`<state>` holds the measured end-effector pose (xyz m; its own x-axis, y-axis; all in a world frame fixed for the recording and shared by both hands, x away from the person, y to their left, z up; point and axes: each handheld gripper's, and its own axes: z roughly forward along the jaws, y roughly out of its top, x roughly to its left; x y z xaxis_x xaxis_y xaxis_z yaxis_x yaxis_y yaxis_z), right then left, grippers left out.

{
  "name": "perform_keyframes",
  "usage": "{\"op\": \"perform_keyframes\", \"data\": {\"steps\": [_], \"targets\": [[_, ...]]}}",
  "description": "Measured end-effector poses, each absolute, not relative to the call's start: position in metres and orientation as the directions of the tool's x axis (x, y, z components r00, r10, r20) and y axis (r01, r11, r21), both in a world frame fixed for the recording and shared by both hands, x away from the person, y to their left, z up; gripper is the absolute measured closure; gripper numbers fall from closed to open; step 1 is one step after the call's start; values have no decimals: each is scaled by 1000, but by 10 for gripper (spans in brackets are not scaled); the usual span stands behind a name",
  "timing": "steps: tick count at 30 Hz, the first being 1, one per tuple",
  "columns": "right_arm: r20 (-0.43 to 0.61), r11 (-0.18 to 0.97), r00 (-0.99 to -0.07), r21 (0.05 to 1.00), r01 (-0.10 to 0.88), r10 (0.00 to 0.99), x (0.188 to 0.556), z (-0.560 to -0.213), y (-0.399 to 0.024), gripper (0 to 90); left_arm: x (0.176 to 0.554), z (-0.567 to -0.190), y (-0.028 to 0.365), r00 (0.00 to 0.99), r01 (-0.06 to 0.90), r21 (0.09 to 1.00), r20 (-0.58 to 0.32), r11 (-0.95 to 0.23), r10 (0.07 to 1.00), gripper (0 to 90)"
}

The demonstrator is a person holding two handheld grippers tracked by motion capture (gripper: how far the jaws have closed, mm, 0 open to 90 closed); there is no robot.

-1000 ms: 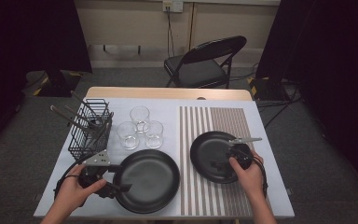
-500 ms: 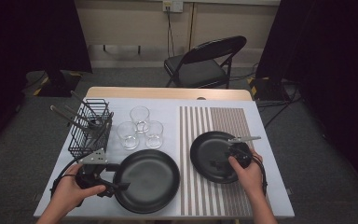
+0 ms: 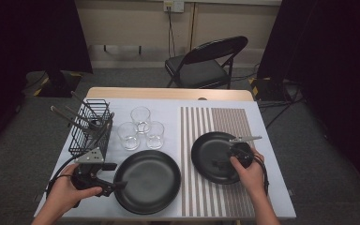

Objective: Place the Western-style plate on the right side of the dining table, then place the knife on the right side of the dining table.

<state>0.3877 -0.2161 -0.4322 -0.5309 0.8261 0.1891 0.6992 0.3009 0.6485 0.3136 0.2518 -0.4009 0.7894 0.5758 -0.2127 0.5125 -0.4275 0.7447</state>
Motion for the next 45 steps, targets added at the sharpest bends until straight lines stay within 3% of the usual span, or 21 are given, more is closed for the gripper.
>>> {"op": "perform_keyframes", "data": {"steps": [45], "targets": [[204, 286, -527, 653, 701, 825, 386, -432, -221, 193, 321, -355, 270, 782, 515, 729, -185, -450, 596, 211]]}}
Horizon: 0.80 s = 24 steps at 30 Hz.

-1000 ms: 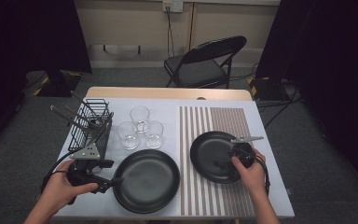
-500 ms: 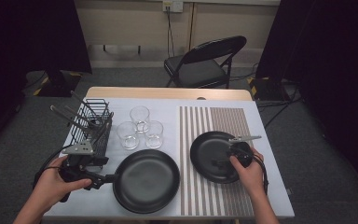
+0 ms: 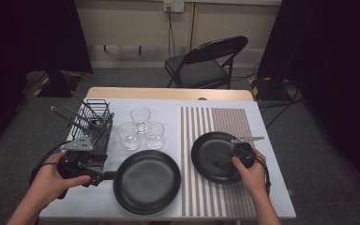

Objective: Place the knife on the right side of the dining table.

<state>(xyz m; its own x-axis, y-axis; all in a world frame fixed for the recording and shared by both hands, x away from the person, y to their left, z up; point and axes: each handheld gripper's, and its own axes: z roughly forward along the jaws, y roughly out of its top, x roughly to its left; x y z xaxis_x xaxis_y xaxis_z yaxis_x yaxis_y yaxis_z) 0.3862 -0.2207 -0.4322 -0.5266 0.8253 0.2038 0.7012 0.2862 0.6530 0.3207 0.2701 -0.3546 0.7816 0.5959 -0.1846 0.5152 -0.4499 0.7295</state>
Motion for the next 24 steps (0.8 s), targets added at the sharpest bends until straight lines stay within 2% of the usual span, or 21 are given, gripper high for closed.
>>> {"op": "perform_keyframes", "data": {"steps": [24], "targets": [[197, 290, -531, 658, 694, 824, 384, -429, -220, 194, 328, -329, 284, 766, 515, 718, -141, -467, 627, 247]]}}
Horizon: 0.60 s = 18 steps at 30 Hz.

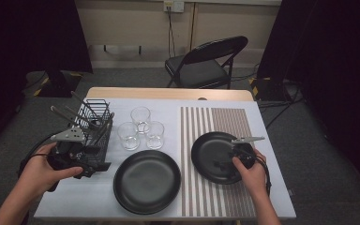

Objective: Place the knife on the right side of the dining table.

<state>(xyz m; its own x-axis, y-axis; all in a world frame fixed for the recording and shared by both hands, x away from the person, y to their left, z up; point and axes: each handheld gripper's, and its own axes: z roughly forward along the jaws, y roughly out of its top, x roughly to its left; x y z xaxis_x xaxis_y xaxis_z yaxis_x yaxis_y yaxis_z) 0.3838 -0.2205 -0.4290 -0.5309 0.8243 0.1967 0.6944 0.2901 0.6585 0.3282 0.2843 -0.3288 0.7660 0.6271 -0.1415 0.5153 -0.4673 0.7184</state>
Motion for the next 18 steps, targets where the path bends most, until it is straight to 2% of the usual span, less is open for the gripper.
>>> {"op": "perform_keyframes", "data": {"steps": [18], "targets": [[204, 278, -525, 662, 696, 826, 383, -427, -225, 199, 333, -314, 297, 757, 495, 728, -93, -475, 647, 311]]}}
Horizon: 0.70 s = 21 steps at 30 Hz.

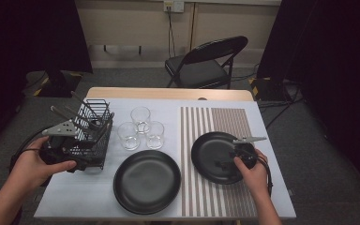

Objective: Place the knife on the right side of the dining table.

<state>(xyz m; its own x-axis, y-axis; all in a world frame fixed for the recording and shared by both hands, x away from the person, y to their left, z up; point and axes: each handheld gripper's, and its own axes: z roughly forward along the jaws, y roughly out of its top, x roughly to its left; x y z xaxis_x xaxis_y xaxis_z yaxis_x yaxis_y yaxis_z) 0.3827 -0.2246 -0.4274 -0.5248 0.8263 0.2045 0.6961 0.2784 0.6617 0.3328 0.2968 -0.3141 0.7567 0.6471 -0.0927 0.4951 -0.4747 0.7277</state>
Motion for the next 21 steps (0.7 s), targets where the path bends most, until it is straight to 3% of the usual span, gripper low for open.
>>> {"op": "perform_keyframes", "data": {"steps": [21], "targets": [[204, 273, -520, 663, 697, 829, 382, -427, -227, 202, 349, -309, 312, 738, 486, 740, -62, -466, 672, 390]]}}
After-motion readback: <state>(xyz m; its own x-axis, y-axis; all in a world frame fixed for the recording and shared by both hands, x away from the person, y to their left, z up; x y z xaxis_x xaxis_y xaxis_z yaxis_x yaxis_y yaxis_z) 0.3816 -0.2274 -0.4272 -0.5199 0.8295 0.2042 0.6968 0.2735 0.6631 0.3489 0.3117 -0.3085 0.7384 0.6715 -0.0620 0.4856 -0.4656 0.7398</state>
